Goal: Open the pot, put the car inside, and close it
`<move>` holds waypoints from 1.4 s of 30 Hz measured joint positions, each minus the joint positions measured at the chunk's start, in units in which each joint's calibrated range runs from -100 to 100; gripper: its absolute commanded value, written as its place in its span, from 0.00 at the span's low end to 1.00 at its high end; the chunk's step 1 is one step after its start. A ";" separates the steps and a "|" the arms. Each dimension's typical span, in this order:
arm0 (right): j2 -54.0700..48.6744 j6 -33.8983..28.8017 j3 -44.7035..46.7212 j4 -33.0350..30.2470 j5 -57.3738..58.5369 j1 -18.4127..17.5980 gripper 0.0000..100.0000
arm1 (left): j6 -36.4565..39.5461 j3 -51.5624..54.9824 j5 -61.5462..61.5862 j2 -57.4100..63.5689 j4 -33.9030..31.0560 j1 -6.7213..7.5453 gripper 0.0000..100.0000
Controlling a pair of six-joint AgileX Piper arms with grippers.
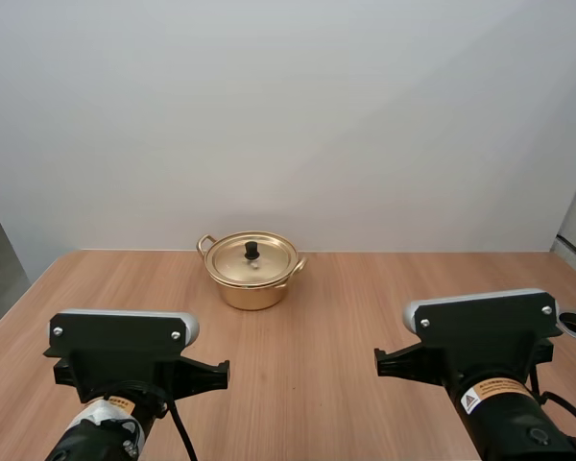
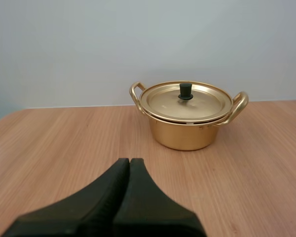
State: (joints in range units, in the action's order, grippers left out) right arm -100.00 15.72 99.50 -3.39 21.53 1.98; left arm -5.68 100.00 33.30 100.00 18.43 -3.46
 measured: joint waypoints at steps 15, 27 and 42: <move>0.00 -4.49 0.50 2.48 9.62 0.00 0.00 | 16.01 0.00 -3.91 0.00 -11.77 4.81 0.02; 0.00 -4.12 0.50 2.60 9.83 0.00 0.00 | 16.01 0.00 -3.91 0.00 -11.77 4.81 0.02; 0.00 -4.12 0.50 2.60 9.71 0.00 0.00 | 16.01 0.00 -3.91 0.00 -11.77 4.81 0.02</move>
State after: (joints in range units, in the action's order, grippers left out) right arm -100.00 11.60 100.00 -0.80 31.25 1.98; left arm 10.33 100.00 29.40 100.00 6.66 1.34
